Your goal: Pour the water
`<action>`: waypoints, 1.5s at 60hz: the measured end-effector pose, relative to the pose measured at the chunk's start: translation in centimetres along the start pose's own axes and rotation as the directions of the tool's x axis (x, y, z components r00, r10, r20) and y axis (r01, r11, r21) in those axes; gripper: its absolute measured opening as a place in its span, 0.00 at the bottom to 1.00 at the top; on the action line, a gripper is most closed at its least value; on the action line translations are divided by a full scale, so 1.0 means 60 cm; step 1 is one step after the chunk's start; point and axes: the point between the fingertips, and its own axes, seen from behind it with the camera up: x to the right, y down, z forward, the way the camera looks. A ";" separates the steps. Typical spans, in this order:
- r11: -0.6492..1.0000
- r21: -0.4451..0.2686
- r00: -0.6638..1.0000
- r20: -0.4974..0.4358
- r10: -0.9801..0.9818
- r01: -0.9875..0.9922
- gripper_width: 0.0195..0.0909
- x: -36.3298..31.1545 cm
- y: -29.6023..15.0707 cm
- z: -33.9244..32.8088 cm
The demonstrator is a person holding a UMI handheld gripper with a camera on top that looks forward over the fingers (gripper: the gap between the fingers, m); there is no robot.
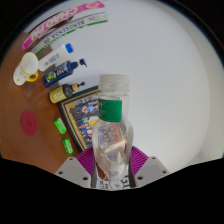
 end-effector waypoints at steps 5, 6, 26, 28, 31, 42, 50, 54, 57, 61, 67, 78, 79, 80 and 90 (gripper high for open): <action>0.984 0.053 0.986 -0.015 -0.167 0.168 0.33 -0.028 -0.080 -0.001; 0.978 0.062 0.980 -0.017 -0.198 0.198 0.33 -0.035 -0.095 -0.001; 0.717 0.092 0.723 -0.101 -0.683 0.691 0.34 -0.156 -0.271 0.028; 0.679 0.090 0.685 -0.112 -0.720 0.729 0.34 -0.166 -0.282 0.031; 0.627 0.083 0.632 -0.124 -0.765 0.775 0.33 -0.179 -0.294 0.034; 0.564 0.065 0.567 -0.109 -0.816 0.823 0.34 -0.207 -0.302 0.044; 0.622 0.084 0.628 -0.087 -0.774 0.778 0.34 -0.201 -0.305 0.041; 0.720 0.100 0.727 -0.055 -0.685 0.686 0.33 -0.186 -0.305 0.038; 0.812 0.108 0.817 -0.006 -0.576 0.573 0.33 -0.176 -0.301 0.032; 0.920 0.113 0.921 0.070 -0.383 0.375 0.33 -0.162 -0.297 0.019; 0.997 0.055 0.985 0.160 -0.065 0.057 0.33 -0.139 -0.278 0.002; 0.894 -0.049 0.853 0.278 0.441 -0.446 0.33 -0.155 -0.235 -0.016; 0.873 -0.062 0.828 0.290 0.480 -0.484 0.33 -0.161 -0.229 -0.016; 0.849 -0.077 0.800 0.300 0.519 -0.522 0.34 -0.168 -0.225 -0.015; 0.599 -0.216 0.507 0.361 0.783 -0.771 0.33 -0.257 -0.193 0.002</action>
